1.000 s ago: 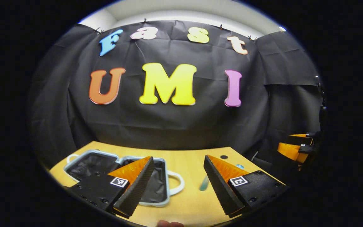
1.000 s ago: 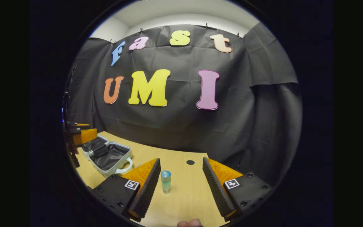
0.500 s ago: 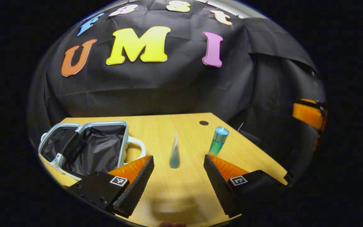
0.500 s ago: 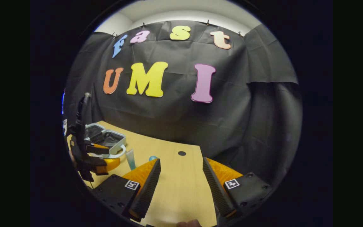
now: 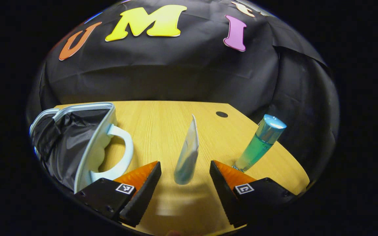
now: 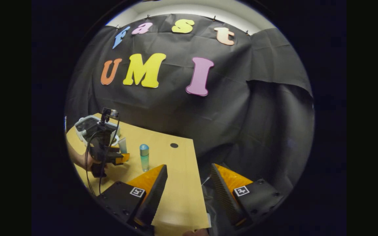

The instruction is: First open the suitcase, pack the skin care products into it, and then close the suitcase.

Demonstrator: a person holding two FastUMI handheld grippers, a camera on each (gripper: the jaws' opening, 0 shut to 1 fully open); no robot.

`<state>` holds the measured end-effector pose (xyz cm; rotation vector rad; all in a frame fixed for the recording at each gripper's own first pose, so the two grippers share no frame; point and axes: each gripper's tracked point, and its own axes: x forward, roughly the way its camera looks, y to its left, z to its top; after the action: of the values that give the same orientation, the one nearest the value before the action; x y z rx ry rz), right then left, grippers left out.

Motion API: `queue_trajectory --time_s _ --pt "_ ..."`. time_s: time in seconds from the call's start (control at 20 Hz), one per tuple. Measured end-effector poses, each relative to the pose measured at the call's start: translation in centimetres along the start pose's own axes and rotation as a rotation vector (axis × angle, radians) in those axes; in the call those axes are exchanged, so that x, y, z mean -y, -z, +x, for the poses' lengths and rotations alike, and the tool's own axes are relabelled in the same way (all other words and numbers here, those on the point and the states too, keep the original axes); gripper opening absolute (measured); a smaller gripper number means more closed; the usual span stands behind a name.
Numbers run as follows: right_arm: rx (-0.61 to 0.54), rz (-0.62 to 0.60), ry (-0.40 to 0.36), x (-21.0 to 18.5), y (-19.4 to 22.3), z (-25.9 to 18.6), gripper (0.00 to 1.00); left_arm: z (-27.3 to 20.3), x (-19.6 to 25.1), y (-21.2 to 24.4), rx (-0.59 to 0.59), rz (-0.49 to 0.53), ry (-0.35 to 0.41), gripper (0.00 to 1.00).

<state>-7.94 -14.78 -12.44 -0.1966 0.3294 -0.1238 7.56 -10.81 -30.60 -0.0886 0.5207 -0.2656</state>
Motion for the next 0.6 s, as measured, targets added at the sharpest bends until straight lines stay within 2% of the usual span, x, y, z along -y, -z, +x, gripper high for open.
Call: queue_trajectory --time_s 0.3,0.4,0.5,0.55,0.6 --pt "-0.02 0.011 0.021 0.0 0.5 -0.1 0.8 1.6 -0.5 1.3 -0.055 0.011 -0.009 0.71" --pt "-0.022 0.014 0.023 -0.3 0.5 0.1 0.8 1.6 -0.4 1.3 -0.067 0.014 0.001 0.52" --pt "-0.029 0.019 0.011 -0.9 0.8 0.4 0.8 1.1 -0.1 1.2 -0.084 -0.01 0.02 0.49" --pt "-0.035 0.023 0.002 -1.3 1.0 0.5 0.8 0.3 0.1 0.8 -0.086 -0.02 0.027 0.41" --pt "-0.041 0.031 -0.009 -1.8 1.2 0.8 0.8 -0.5 0.4 0.1 -0.08 -0.026 0.035 0.4"
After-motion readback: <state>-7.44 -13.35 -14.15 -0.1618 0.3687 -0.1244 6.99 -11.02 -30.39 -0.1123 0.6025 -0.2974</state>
